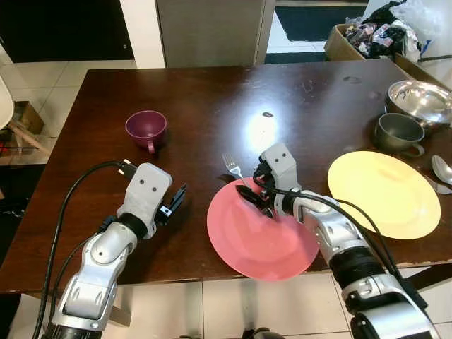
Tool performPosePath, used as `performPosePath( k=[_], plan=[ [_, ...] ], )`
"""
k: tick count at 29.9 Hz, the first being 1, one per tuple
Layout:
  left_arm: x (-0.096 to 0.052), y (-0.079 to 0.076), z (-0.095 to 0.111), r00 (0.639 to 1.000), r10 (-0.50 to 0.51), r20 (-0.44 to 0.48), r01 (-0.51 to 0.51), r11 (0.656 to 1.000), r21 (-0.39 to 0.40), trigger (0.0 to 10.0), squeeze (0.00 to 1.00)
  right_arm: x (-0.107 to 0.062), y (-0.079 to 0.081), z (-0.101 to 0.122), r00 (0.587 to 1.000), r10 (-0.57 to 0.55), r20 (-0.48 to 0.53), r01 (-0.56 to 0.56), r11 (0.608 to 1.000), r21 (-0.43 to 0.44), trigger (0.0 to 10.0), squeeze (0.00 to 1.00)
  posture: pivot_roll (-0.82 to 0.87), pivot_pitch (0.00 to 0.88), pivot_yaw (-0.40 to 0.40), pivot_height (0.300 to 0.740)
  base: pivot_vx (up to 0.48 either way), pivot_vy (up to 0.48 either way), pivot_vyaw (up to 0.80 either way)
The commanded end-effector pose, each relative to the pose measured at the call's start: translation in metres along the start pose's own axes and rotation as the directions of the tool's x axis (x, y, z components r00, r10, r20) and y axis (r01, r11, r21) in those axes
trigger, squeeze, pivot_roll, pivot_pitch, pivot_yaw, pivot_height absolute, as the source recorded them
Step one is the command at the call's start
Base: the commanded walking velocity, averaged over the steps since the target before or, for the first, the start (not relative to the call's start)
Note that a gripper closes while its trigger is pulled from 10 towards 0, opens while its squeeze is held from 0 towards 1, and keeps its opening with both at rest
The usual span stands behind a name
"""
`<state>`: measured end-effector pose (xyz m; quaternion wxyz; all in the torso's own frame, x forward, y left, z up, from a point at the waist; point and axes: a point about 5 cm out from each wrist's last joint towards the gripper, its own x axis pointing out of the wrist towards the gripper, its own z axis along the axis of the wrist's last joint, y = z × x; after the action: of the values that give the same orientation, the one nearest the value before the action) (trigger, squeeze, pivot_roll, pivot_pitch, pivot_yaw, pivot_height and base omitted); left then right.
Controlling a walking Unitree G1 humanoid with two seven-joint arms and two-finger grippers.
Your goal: Setting the table
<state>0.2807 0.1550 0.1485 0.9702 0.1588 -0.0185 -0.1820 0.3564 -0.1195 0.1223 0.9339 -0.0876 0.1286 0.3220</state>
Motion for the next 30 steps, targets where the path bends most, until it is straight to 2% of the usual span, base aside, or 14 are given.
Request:
performPosePath(
  k=[1,6,7,8,10,11,22,30],
  plan=[
    [-0.002,-0.002,-0.004,1.000,-0.013,-0.024,0.013,1.000,0.002,10.0,0.00,0.003,0.005,-0.004,0.999,0.030,-0.019,-0.030,0.999,0.019,10.0,0.00,-0.02,0.083,0.057,0.740,0.000,0.000,0.00],
    [-0.003,-0.002,-0.004,1.000,-0.013,-0.026,0.013,1.000,0.002,10.0,0.00,0.007,0.010,-0.009,0.998,0.054,-0.043,-0.053,0.998,0.027,10.0,0.00,-0.02,0.084,0.059,0.740,0.000,0.000,0.00],
    [-0.003,-0.002,-0.004,1.000,-0.014,-0.027,0.014,1.000,0.002,10.0,0.00,0.008,0.011,-0.011,0.997,0.056,-0.050,-0.055,0.998,0.027,9.5,0.00,-0.02,0.084,0.059,0.740,0.000,0.000,0.00],
    [-0.003,-0.002,-0.003,1.000,-0.014,-0.027,0.014,1.000,0.001,10.0,0.00,0.008,0.012,-0.014,0.997,0.058,-0.059,-0.057,0.998,0.018,4.4,0.00,-0.02,0.083,0.056,0.740,0.000,0.000,0.00],
    [-0.003,-0.002,-0.003,1.000,-0.014,-0.027,0.014,1.000,0.001,10.0,0.00,0.008,0.013,-0.015,0.996,0.059,-0.064,-0.058,0.998,0.011,4.4,0.00,-0.02,0.083,0.056,0.740,0.000,0.000,0.00],
    [-0.002,-0.002,-0.003,1.000,-0.012,-0.026,0.012,1.000,-0.001,10.0,0.00,0.009,0.016,-0.018,0.995,0.070,-0.075,-0.070,0.998,0.005,0.0,0.00,-0.02,0.082,0.054,0.740,0.000,0.000,0.00],
    [-0.001,-0.004,-0.004,1.000,-0.008,-0.023,0.008,1.000,-0.009,10.0,0.00,0.007,0.020,-0.034,0.989,0.082,-0.121,-0.080,0.996,0.024,0.0,0.00,-0.03,0.067,0.044,0.740,0.000,0.000,0.00],
    [0.000,-0.005,-0.004,1.000,-0.005,-0.020,0.005,1.000,-0.011,10.0,0.00,0.006,0.016,-0.030,0.992,0.070,-0.104,-0.067,0.997,0.033,0.0,0.00,-0.03,0.060,0.042,0.740,0.000,0.000,0.00]
  ],
)
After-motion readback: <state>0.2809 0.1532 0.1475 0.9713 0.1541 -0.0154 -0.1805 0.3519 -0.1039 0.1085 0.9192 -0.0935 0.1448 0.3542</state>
